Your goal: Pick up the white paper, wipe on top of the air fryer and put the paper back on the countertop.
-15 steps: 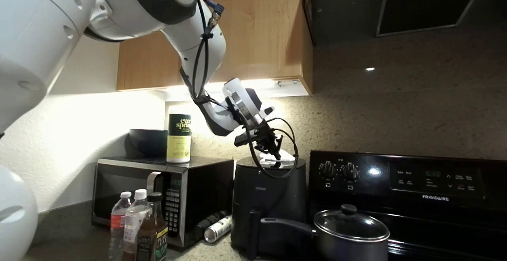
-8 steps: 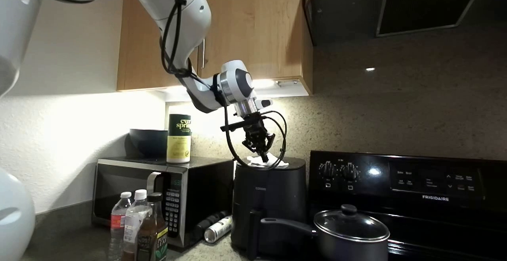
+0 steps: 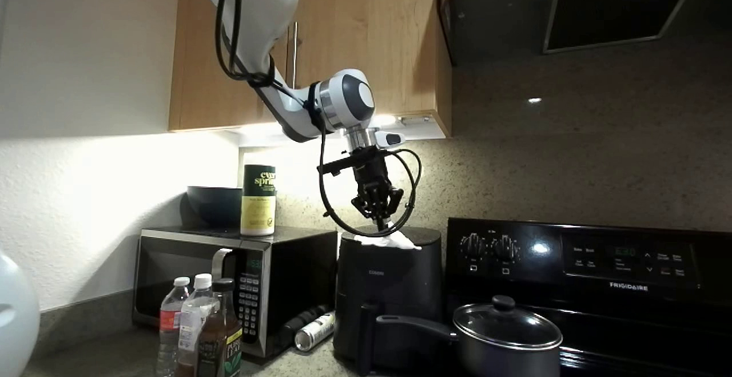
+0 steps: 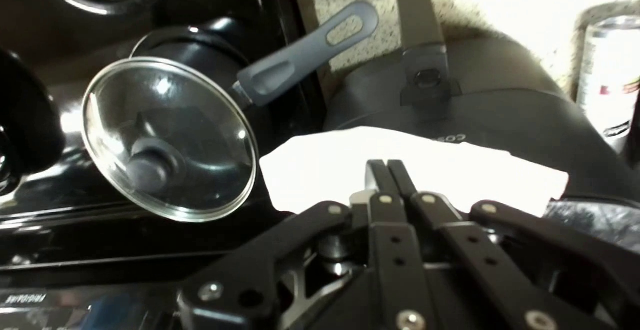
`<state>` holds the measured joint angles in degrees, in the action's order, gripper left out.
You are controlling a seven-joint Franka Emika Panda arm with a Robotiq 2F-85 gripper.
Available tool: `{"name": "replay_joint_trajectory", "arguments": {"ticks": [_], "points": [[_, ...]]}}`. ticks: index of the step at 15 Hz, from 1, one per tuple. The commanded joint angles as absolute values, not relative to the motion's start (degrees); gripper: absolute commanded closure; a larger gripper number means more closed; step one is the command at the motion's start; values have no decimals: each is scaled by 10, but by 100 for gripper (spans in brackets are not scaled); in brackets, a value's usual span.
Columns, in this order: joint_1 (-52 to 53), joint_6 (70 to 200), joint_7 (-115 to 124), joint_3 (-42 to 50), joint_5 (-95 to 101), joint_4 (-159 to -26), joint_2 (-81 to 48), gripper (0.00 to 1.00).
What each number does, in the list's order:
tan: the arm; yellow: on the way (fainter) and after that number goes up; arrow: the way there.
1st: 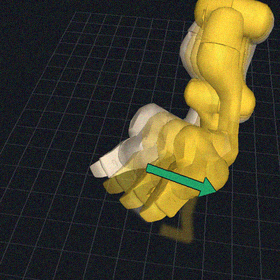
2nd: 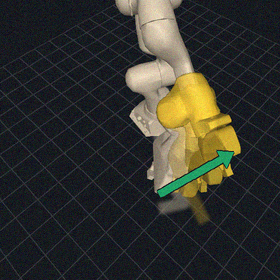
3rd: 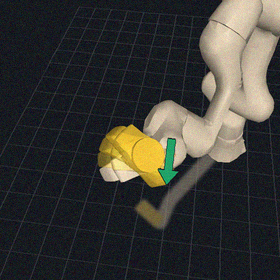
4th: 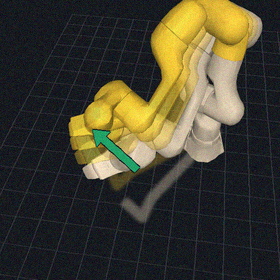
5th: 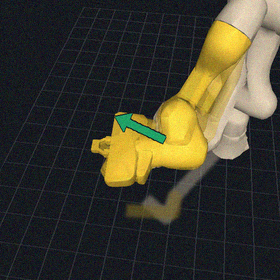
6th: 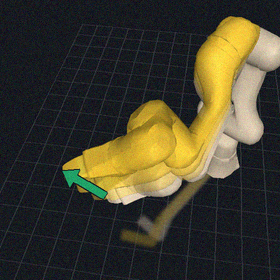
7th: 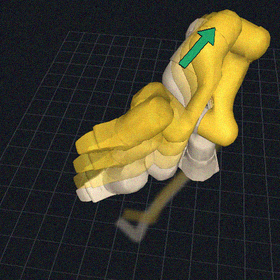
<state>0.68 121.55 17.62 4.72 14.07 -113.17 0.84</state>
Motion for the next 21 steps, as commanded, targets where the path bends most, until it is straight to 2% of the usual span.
{"name": "replay_joint_trajectory", "arguments": {"ticks": [1, 9, 19, 20, 21], "points": [[-3, 1156, 78, 38, 29, -1165, 57, 99], [-5, 1155, 82, 32, 31, -1153, 72, 99], [-2, 1117, 44, 23, 26, -1308, 125, 99], [-1, 1110, 63, 21, 17, -1266, 88, 98], [-1, 1110, 61, 21, 18, -1279, 94, 98]]}}
